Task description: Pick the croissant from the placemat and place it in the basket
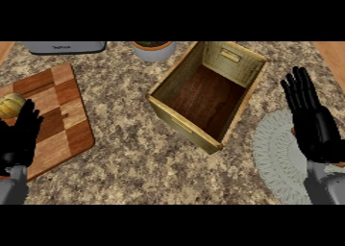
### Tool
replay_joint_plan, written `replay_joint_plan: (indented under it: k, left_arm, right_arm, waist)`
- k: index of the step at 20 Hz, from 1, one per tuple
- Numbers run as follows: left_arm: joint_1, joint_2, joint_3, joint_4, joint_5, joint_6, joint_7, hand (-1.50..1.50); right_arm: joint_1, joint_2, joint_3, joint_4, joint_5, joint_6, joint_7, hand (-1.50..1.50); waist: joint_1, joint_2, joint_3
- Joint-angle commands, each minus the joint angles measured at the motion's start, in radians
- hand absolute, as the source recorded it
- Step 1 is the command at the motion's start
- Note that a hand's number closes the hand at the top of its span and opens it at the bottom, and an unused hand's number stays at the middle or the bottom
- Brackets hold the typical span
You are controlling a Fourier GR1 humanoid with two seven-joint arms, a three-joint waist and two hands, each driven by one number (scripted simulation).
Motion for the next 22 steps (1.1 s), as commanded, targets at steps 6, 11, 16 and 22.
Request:
replay_joint_plan:
  k: [6, 11, 16, 22]
  left_arm:
    - [-0.147, 0.097, -0.131, -0.151, -0.151, -0.134, -0.171, 0.00]
    - [-0.120, 0.101, -0.148, -0.162, -0.162, -0.165, -0.212, 0.00]
    - [-0.085, 0.111, -0.144, -0.188, -0.167, -0.180, -0.220, 0.00]
    - [-0.094, 0.136, -0.127, -0.181, -0.146, -0.224, -0.223, 0.00]
  right_arm:
    - [-0.047, -0.122, 0.311, -0.087, -0.125, 0.617, 0.010, 1.50]
    - [0.163, -0.168, 0.353, -0.196, -0.330, 0.818, 0.022, -1.50]
    - [0.237, -0.407, 0.073, -0.379, -0.216, 0.836, -0.110, -1.50]
    - [0.034, -0.607, -0.172, -0.351, 0.024, 0.813, -0.073, -1.50]
  waist:
    - [0.086, -0.011, 0.006]
    - [0.005, -0.019, -0.001]
    - [-0.008, -0.024, -0.003]
    - [0.015, -0.018, -0.004]
